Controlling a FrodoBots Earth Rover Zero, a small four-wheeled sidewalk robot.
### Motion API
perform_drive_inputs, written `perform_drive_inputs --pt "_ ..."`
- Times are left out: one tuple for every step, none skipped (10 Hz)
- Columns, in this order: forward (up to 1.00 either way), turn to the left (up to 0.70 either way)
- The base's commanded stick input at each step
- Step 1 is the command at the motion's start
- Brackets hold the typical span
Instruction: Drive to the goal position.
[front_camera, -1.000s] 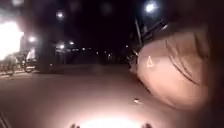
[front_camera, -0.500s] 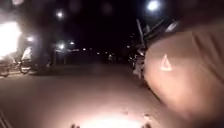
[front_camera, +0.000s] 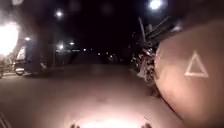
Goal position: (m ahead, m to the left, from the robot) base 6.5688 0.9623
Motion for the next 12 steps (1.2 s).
perform_drive_inputs --pt "0.85 0.00" --pt "0.85 0.00" --pt "0.85 0.00" --pt "0.85 0.00" --pt "0.85 0.00" --pt "0.85 0.00" --pt "0.85 0.00" --pt "0.85 0.00" --pt "0.85 0.00" --pt "0.85 0.00" --pt "0.85 0.00" --pt "0.85 0.00"
